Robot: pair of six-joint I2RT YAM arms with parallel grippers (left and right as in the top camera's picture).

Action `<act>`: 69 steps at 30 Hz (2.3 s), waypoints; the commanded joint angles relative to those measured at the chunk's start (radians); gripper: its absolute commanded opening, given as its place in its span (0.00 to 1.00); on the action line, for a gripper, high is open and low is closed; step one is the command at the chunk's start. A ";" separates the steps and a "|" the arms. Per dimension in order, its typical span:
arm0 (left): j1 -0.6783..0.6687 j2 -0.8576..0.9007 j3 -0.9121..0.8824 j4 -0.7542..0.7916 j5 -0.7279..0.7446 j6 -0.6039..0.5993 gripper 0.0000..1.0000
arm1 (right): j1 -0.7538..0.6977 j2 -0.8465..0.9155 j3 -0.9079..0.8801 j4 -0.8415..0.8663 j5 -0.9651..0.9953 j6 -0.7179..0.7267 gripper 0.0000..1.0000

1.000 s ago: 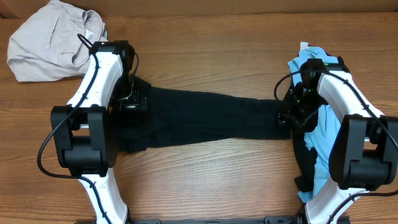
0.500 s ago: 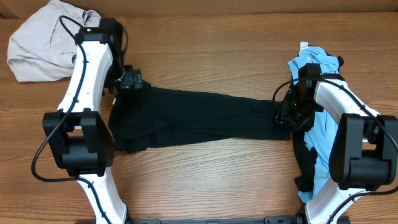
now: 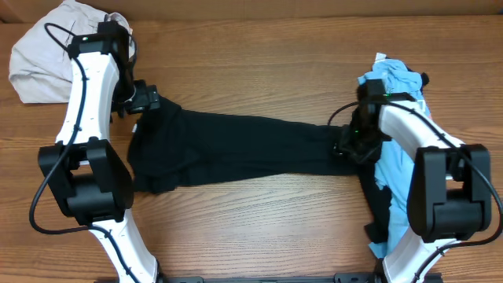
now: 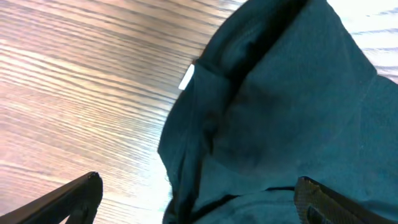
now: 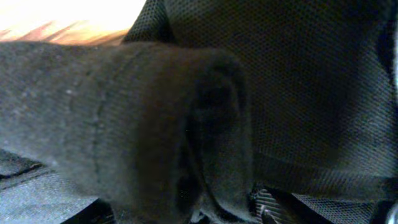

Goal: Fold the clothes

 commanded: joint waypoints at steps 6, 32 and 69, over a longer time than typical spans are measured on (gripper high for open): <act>0.004 -0.021 0.019 -0.002 -0.039 0.032 1.00 | 0.027 -0.012 -0.021 0.005 0.178 0.155 0.74; 0.004 -0.021 0.019 0.002 -0.038 0.062 1.00 | -0.499 -0.012 -0.018 0.164 -0.394 -0.330 1.00; 0.004 -0.021 0.019 0.009 -0.030 0.061 1.00 | -0.110 0.013 -0.024 0.154 -0.041 -0.229 0.04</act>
